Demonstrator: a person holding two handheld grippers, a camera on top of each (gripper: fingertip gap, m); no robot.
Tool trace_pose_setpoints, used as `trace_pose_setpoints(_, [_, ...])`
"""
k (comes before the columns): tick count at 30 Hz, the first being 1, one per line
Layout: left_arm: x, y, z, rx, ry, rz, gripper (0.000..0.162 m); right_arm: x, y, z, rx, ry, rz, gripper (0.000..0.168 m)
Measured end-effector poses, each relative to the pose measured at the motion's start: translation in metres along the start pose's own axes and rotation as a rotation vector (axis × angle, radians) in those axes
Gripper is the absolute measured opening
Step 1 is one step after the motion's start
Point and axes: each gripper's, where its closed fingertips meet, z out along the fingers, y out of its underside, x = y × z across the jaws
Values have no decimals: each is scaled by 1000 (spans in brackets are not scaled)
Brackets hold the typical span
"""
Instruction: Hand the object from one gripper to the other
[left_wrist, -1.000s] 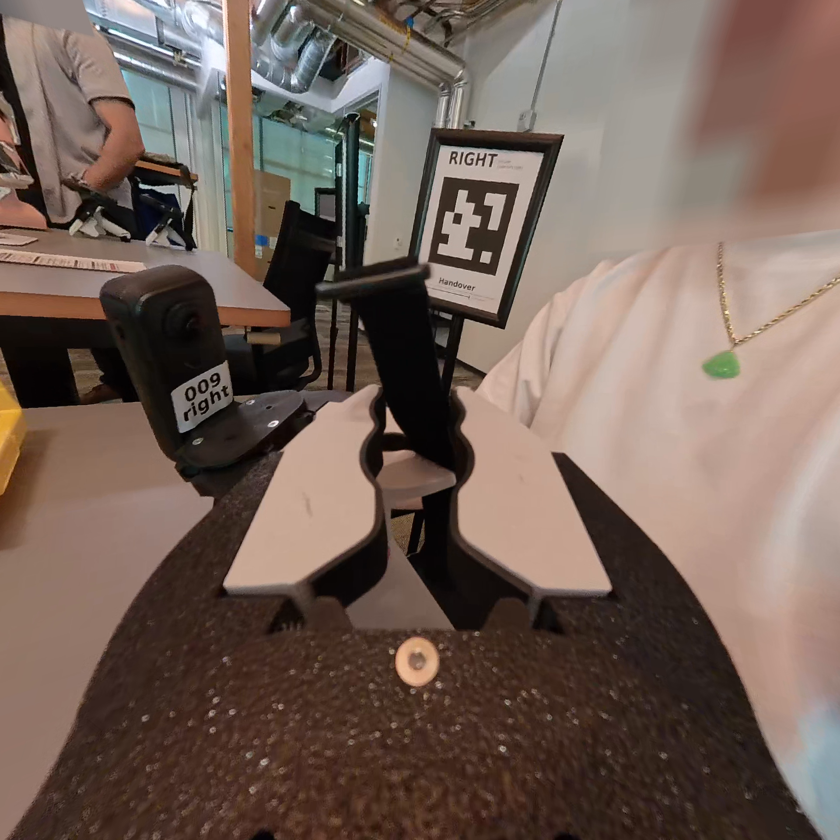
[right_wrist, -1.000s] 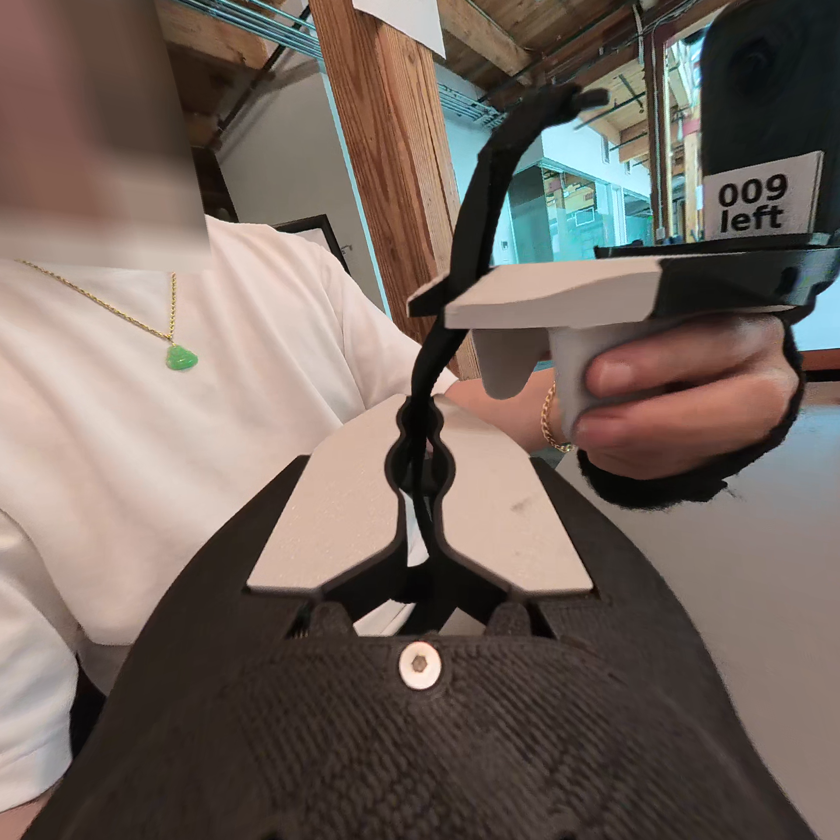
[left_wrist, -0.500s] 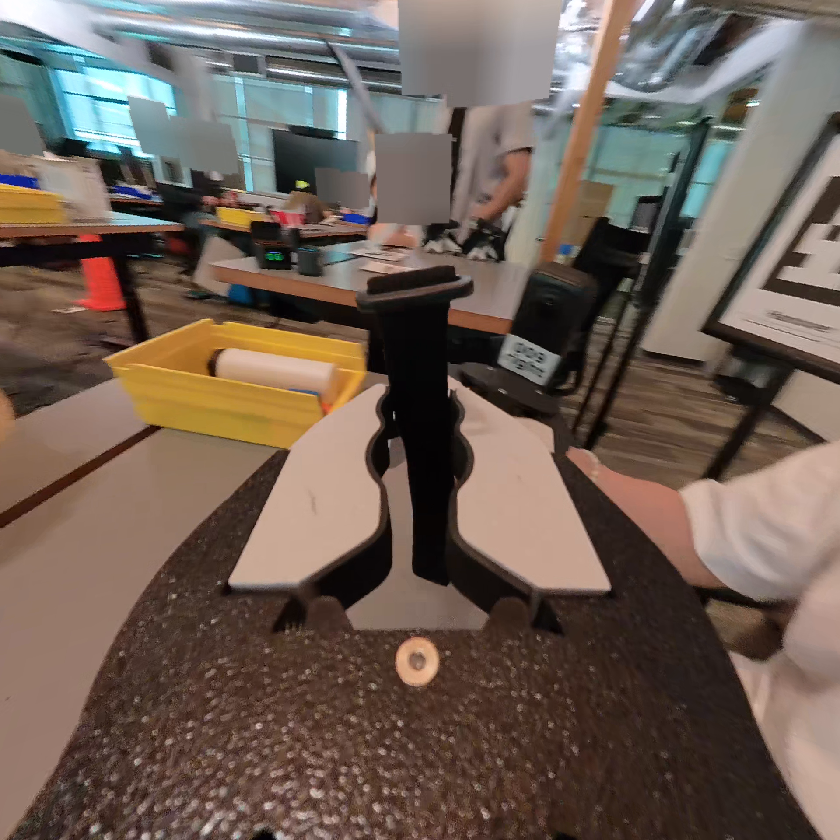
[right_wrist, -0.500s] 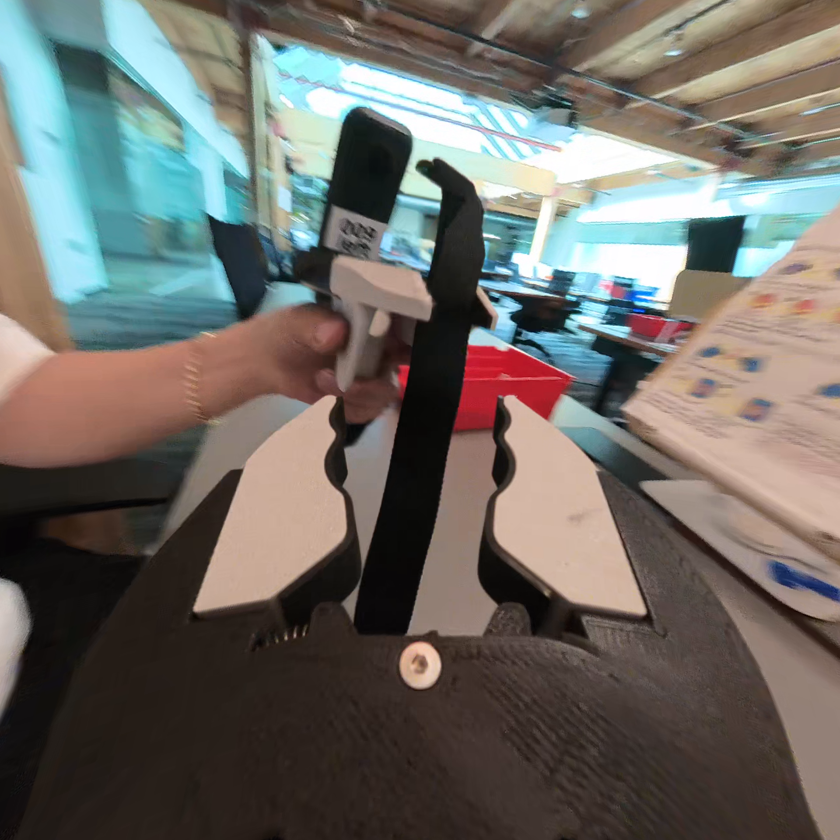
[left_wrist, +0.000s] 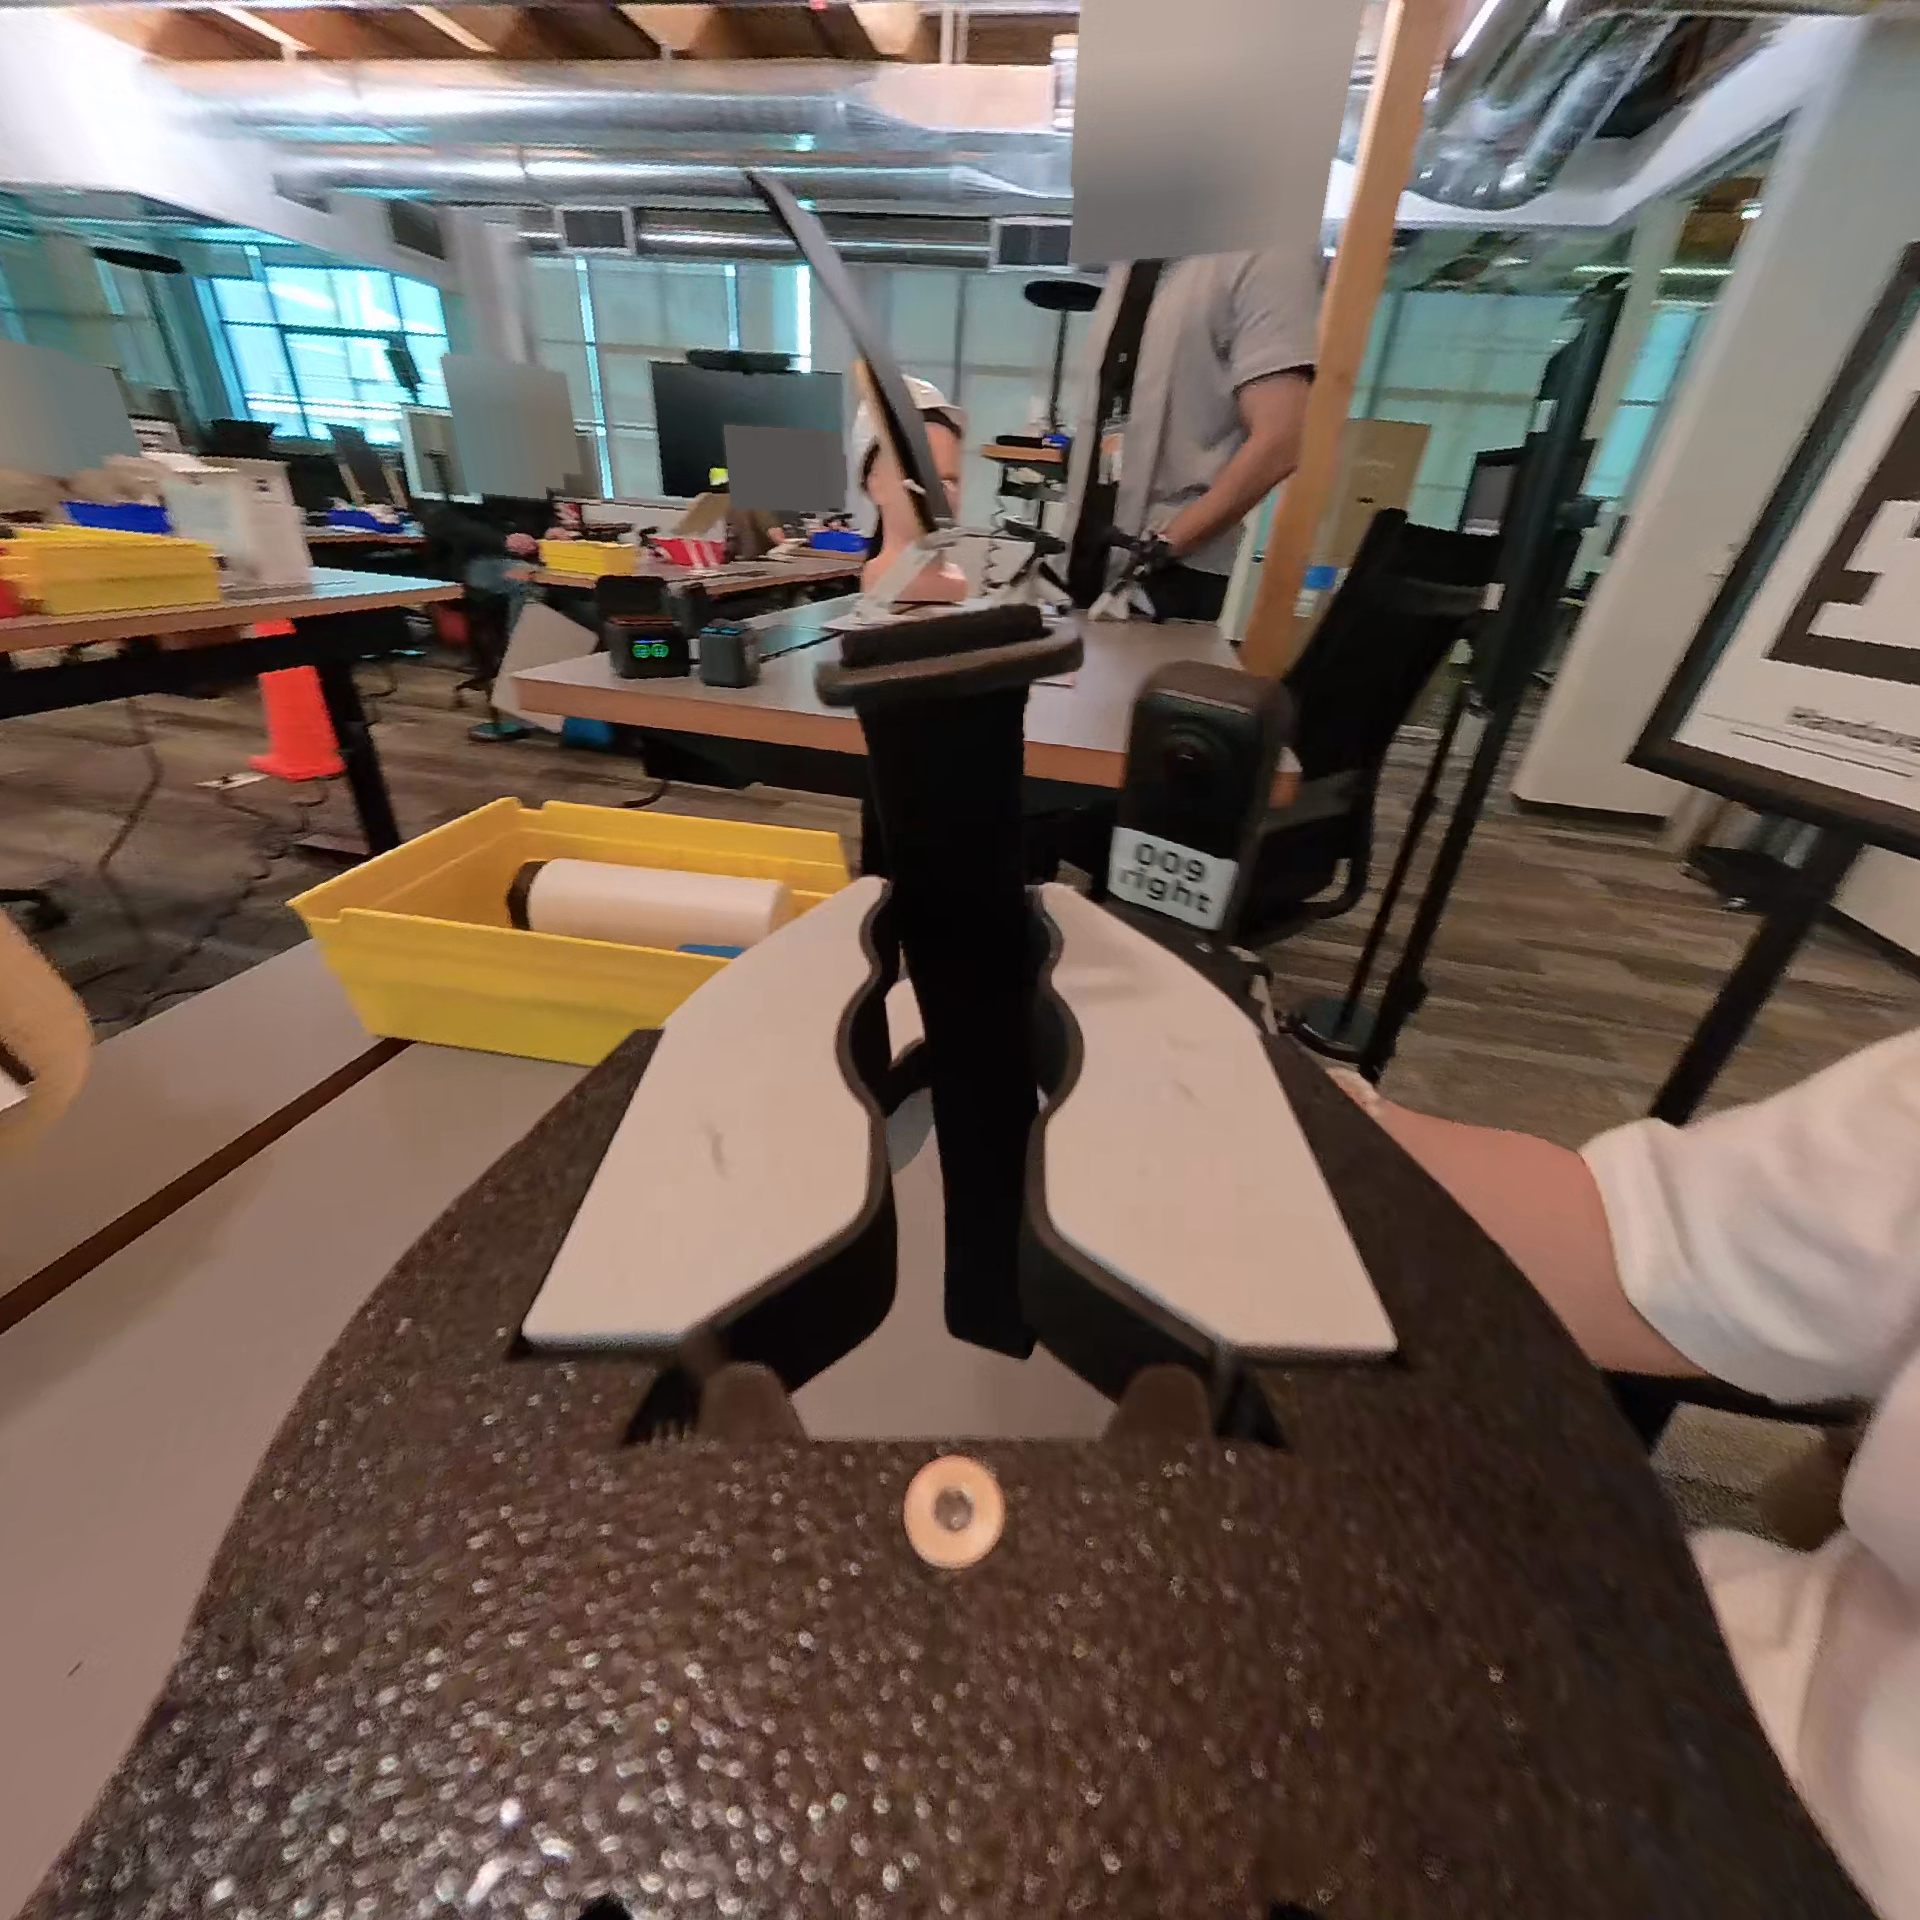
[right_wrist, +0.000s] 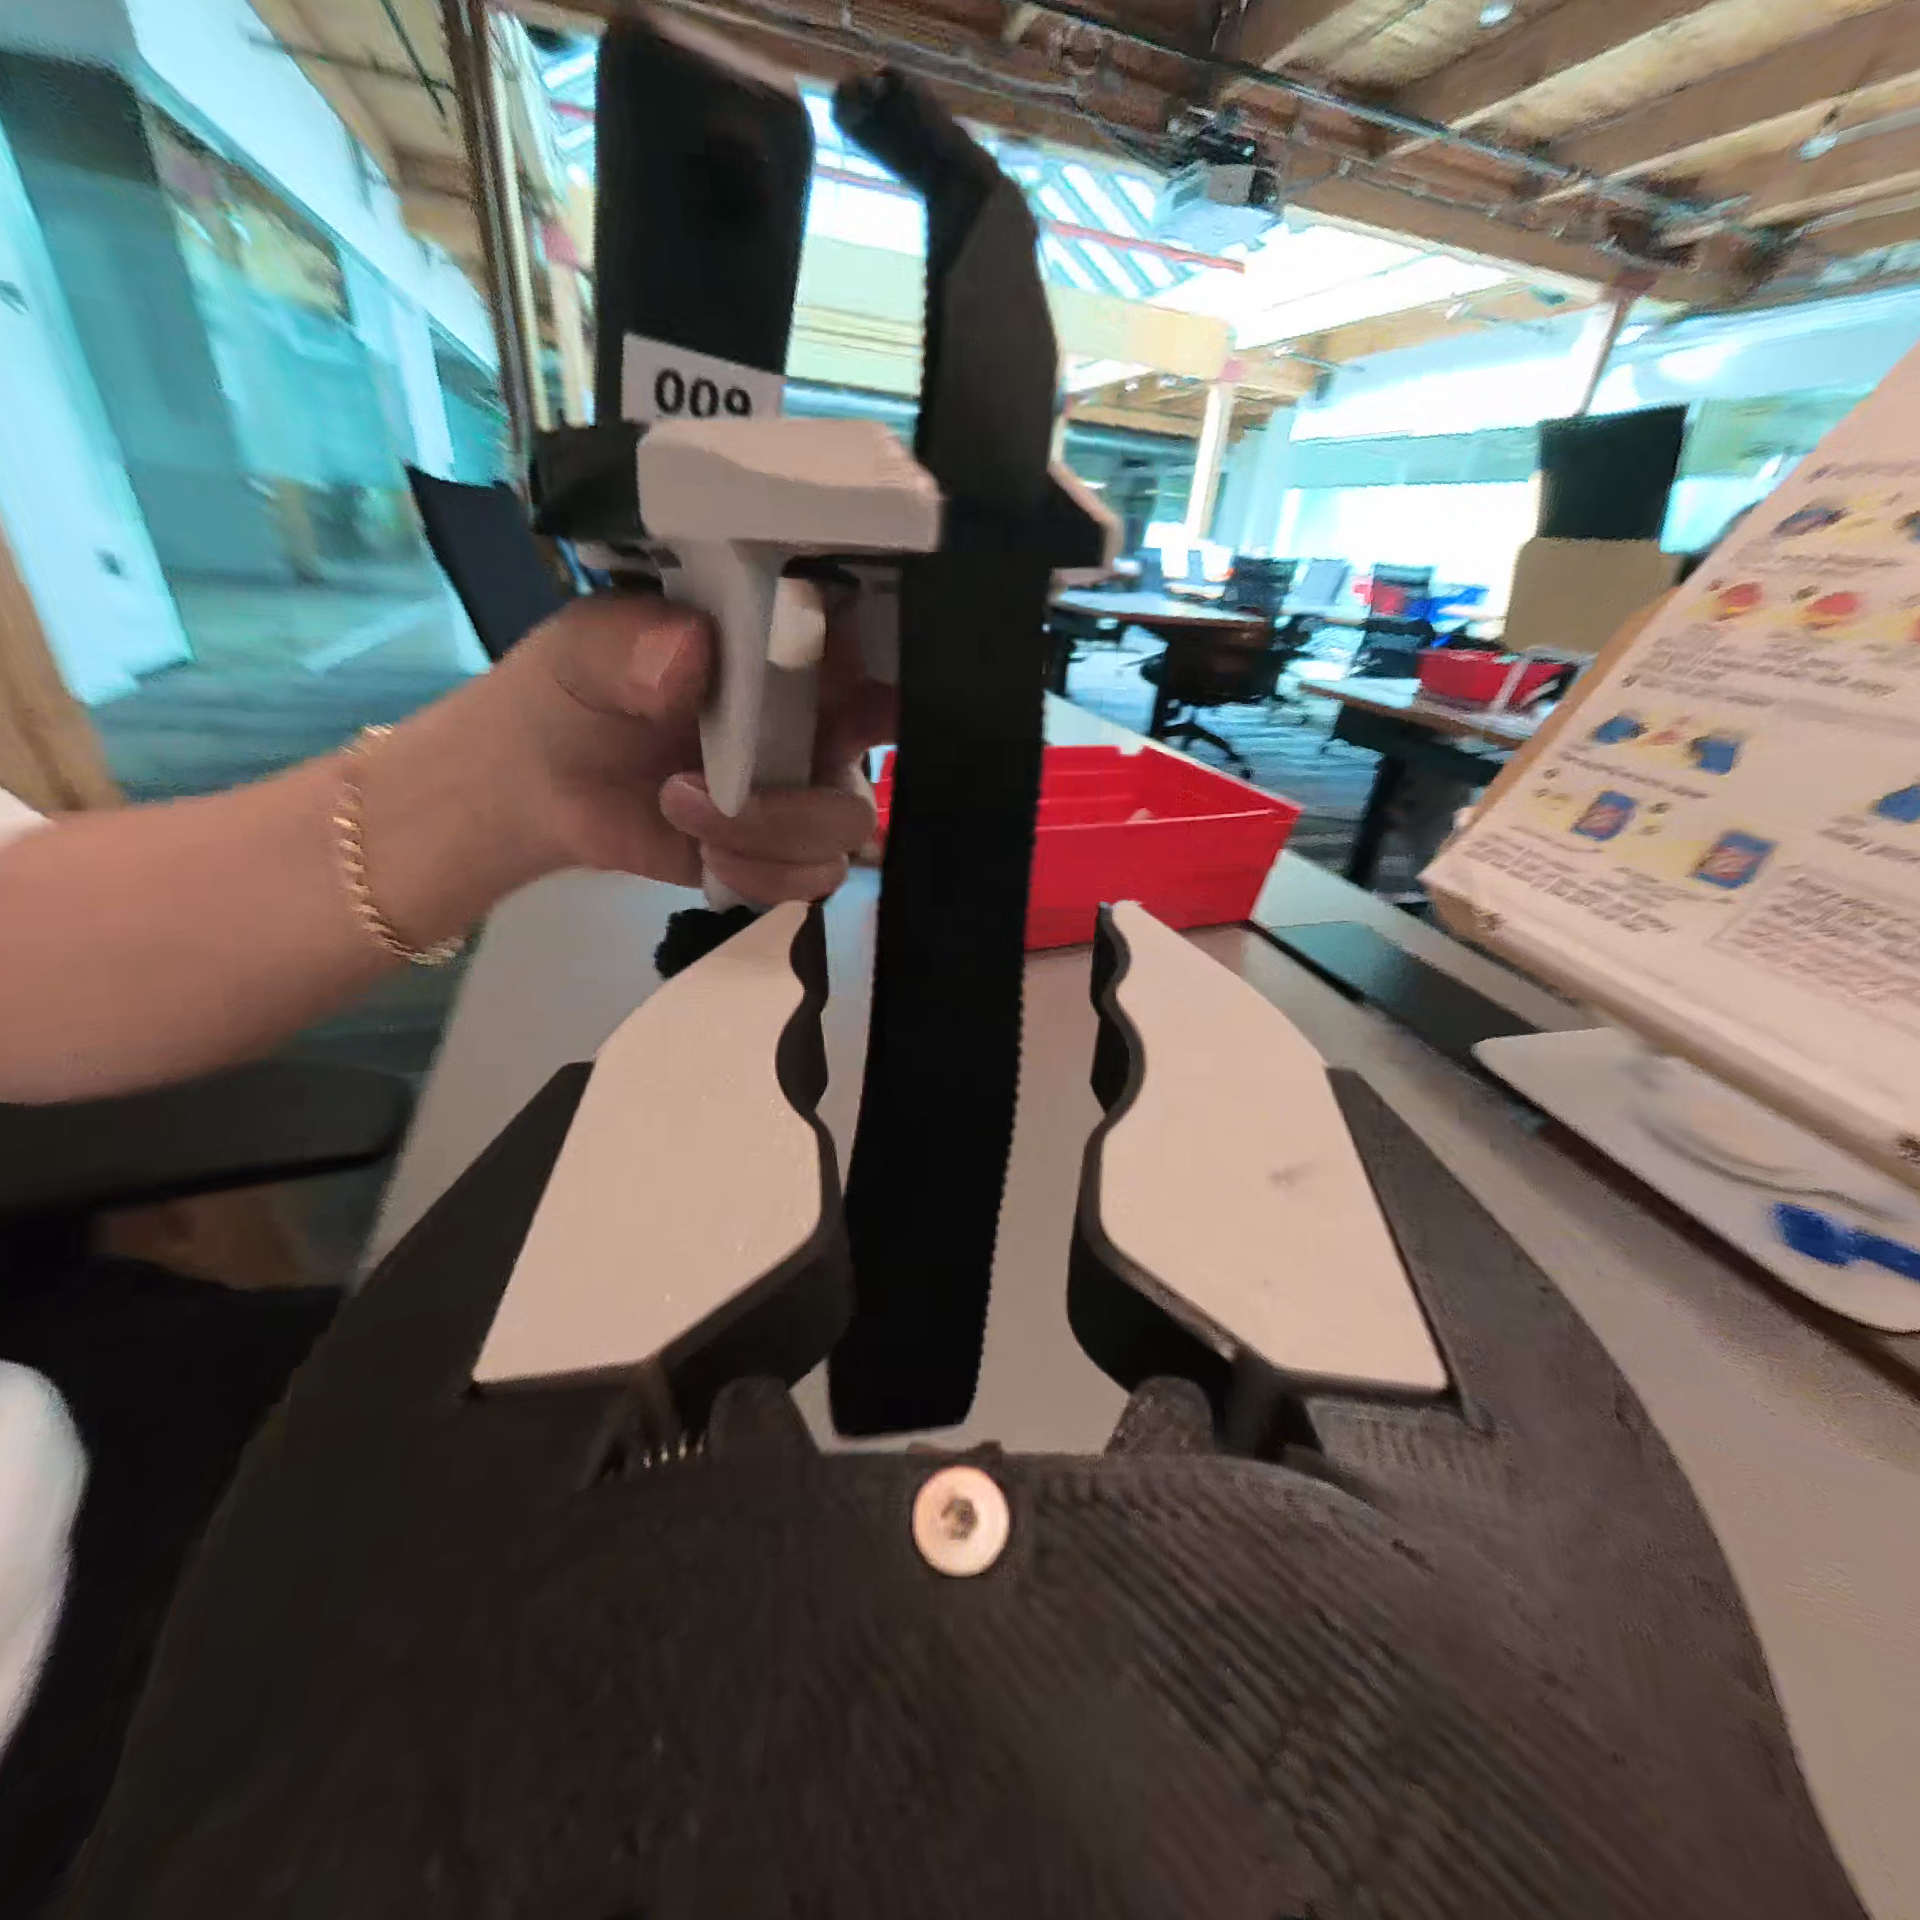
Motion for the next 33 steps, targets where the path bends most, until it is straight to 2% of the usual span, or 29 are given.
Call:
trace_pose_setpoints(2, [3, 1, -2, 1, 39, 12, 22, -2, 5, -6, -29, -56, 57, 47])
trace_pose_setpoints(5, [0, 6, -4, -15, 42, 19, 22, -3, 18, -10, -113, -84, 34, 41])
trace_pose_setpoints(11, [-2, 9, -2, -2, 35, 15, 22, -4, 28, 1, -142, -70, 36, 41])
trace_pose_setpoints(13, [-2, 9, -3, -1, 34, 23, 22, -3, 31, 2, -158, -57, 10, 21])
trace_pose_setpoints(21, [10, 8, -6, -33, 89, 69, 26, -12, 29, 1, -160, -127, 36, 21])
trace_pose_setpoints(24, [22, 11, -9, -38, 171, 102, 51, -30, 18, -1, -95, -255, 122, 20])
trace_pose_setpoints(27, [30, 20, -13, -72, 250, 142, 62, -43, 4, -7, -19, -380, 245, 20])
trace_pose_setpoints(30, [32, 26, -19, -82, 314, 171, 61, -56, -8, -16, 33, -531, 392, 21])
trace_pose_setpoints(33, [33, 23, -22, -54, 387, 113, 54, -66, -3, -17, -1, -587, 374, 20])
